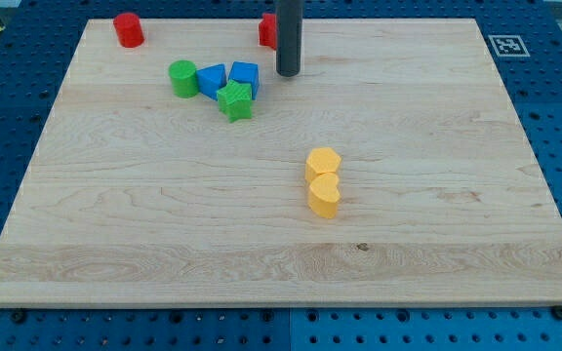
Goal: Push the group of blocks down a bit
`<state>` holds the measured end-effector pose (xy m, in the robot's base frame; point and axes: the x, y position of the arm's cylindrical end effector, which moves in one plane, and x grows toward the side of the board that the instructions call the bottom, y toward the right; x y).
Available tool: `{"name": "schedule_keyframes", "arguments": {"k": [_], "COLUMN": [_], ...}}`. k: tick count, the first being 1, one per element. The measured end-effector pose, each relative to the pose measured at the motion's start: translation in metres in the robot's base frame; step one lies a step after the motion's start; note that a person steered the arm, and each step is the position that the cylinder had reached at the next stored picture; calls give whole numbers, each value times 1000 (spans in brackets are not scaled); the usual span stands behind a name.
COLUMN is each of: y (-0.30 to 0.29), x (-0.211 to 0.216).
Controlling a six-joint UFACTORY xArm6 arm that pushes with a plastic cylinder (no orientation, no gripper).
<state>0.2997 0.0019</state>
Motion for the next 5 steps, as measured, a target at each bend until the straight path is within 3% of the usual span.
{"name": "schedule_keyframes", "arguments": {"k": [1,3,5], "y": [-5,-79,-86], "x": [0,3,20]}}
